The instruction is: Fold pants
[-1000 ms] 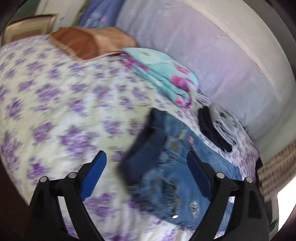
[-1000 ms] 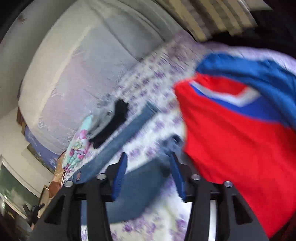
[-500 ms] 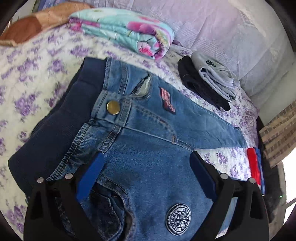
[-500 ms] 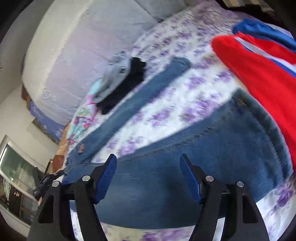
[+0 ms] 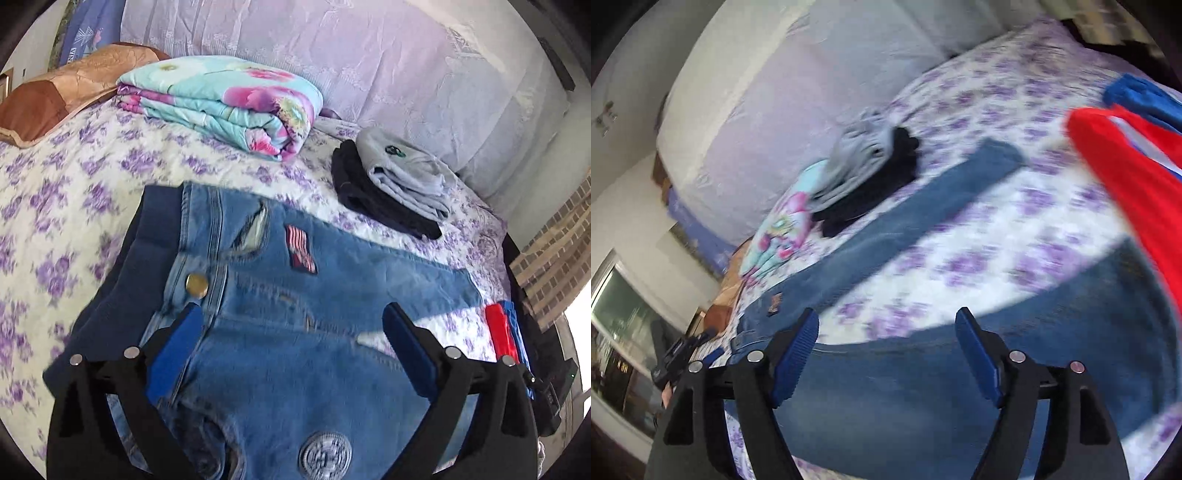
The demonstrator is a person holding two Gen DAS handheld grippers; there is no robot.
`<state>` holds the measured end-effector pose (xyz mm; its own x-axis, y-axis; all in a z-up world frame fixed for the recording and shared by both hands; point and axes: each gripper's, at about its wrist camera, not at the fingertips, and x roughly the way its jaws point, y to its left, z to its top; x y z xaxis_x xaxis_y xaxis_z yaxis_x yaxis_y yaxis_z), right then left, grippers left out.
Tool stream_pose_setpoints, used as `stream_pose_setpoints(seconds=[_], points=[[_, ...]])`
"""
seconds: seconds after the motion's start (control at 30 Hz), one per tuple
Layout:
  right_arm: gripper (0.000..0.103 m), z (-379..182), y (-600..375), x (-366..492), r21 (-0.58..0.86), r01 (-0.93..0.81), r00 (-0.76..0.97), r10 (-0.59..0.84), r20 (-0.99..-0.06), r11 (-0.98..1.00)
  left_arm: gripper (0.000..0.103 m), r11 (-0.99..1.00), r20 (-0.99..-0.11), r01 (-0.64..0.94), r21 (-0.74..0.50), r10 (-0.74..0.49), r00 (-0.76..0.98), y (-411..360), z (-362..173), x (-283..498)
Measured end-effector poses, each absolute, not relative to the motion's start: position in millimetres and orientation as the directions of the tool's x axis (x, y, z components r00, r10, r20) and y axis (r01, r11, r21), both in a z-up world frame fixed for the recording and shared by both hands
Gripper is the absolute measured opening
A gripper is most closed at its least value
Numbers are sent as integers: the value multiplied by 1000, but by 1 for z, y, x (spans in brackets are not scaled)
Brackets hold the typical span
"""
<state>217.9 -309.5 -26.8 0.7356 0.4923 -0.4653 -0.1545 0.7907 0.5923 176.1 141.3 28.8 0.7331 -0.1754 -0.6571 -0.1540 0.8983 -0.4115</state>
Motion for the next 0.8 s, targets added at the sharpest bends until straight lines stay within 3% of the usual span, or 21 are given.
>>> stream_pose_setpoints(seconds=[0.3,0.53,0.67,0.8], points=[[82,-7,-195,308,575,-327,605,634,-483,750,97,836,-732,-270,-478,-210,649,181,-7,252],[83,-58,-156,372,604,-236,485,631,-605,761,98,904,-779,-279,-325,-89,621,172,-32,278],[79,-71,-171,378,654,-240,447,680,-581,717,98,925,-790,-275,-263,-43,612,165,-33,281],[85,-24,-198,365,484,-279,609,543,-579,829,98,936,-757,-301,-184,60,651,155,-16,269]])
